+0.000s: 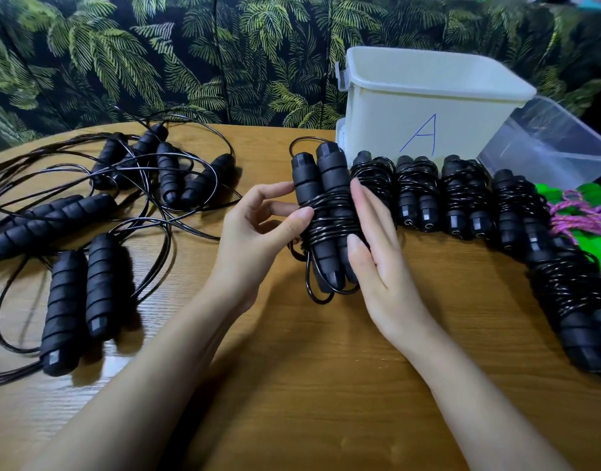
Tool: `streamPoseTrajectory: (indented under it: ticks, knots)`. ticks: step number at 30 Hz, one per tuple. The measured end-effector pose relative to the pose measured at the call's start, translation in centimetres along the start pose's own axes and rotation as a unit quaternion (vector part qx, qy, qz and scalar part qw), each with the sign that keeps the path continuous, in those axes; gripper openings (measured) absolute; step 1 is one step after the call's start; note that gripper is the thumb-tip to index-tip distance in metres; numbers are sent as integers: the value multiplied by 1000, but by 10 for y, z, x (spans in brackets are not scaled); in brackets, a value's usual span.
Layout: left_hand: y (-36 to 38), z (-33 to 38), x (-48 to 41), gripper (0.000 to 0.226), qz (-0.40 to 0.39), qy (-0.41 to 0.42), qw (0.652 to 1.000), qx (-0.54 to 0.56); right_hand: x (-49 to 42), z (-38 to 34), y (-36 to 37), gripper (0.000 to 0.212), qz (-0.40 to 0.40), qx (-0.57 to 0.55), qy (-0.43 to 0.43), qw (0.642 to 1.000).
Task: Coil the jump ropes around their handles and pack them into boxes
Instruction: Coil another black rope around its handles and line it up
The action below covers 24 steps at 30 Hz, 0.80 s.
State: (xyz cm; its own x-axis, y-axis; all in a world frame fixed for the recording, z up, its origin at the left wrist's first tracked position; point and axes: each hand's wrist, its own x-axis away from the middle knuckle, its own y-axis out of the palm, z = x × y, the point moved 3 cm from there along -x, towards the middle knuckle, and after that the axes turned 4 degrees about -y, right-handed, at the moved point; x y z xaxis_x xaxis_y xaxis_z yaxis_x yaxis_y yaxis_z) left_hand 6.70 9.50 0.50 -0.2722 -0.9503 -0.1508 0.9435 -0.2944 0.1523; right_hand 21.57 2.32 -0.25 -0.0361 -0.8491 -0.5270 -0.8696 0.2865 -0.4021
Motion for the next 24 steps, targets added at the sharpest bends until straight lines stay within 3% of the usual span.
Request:
streamPoseTrajectory:
  ticks: [6,16,20,24]
  knots:
    - [-1,-1,0,42,20,8,1000,-4,2,5,2,51,-10,31,12,999]
    - [4,1,2,43,-18,28,999,-12,3,5,1,60,-6,-19,67,998]
    - [7,1,6,44,2,38,999,-11,5,-1,6,96,-36,81,112,990]
    - [4,-2,5,45,9,43,998,-34,5,-6,7,108,-37,161,121,979]
